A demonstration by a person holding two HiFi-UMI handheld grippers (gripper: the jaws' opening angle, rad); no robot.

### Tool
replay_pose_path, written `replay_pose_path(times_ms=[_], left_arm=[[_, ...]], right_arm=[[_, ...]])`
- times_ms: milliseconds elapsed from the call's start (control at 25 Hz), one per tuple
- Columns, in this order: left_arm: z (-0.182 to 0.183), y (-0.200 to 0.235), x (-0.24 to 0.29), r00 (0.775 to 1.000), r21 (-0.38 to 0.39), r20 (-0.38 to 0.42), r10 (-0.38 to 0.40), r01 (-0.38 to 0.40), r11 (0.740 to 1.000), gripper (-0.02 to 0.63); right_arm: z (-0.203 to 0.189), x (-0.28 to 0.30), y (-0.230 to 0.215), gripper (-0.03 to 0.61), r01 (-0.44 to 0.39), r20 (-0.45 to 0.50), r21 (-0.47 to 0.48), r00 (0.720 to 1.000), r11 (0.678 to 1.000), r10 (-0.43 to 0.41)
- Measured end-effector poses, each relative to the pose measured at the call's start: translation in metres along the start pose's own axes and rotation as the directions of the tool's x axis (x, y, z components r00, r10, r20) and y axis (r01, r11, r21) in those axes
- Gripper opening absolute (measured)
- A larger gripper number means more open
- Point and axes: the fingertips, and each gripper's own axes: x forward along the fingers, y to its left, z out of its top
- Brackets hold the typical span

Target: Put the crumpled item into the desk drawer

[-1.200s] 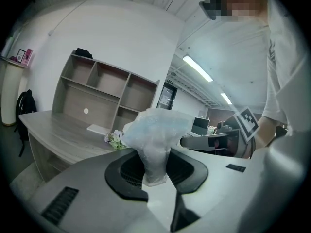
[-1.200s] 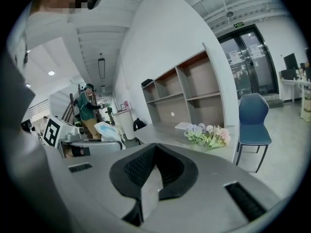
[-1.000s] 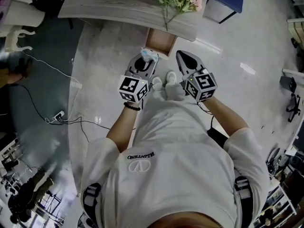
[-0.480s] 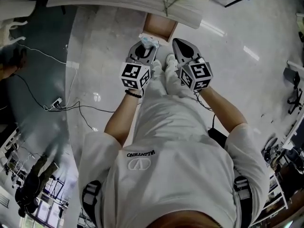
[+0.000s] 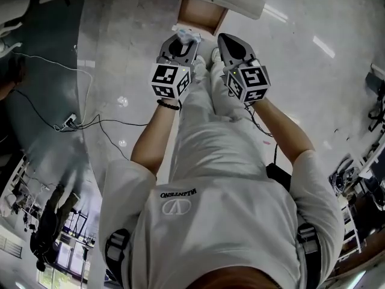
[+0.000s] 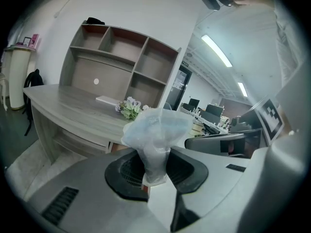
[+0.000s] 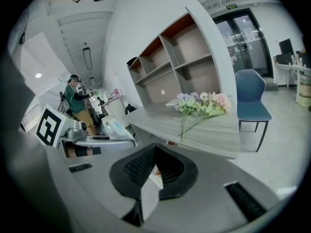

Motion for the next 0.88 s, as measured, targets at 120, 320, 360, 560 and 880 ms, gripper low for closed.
replay_pose_path(times_ms=[120, 320, 360, 560, 880], left_arm=[[-0.007, -0.004, 0.007, 1.000, -0.002, -0.009, -0.002, 0.002, 1.000, 0.096], [-0.026, 0.011, 0.021, 1.000, -0.022, -0.020, 0.004, -0.004, 1.000, 0.097], [-0.029, 0.012, 0.024, 1.000, -0.027, -0.022, 0.005, -0.006, 1.000, 0.097], [-0.036, 0.010, 0.035, 1.000, -0.038, -0.025, 0.013, -0.014, 0.999, 0.097], [-0.051, 0.004, 0.060, 0.998, -0.011, -0.054, -0.010, 0.010, 1.000, 0.097]], right_arm=[[-0.010, 0.006, -0.001, -0.002, -0.017, -0.013, 0.000, 1.000, 1.000, 0.017], [-0.028, 0.032, -0.005, -0.002, -0.023, -0.028, 0.019, 0.999, 1.000, 0.023], [-0.031, 0.034, -0.007, -0.002, -0.020, -0.031, 0.026, 0.999, 0.999, 0.021], [-0.041, 0.035, -0.020, -0.002, -0.013, -0.046, 0.044, 0.999, 0.999, 0.015], [-0.060, 0.050, -0.032, -0.002, -0.018, -0.057, 0.069, 0.998, 0.997, 0.022]])
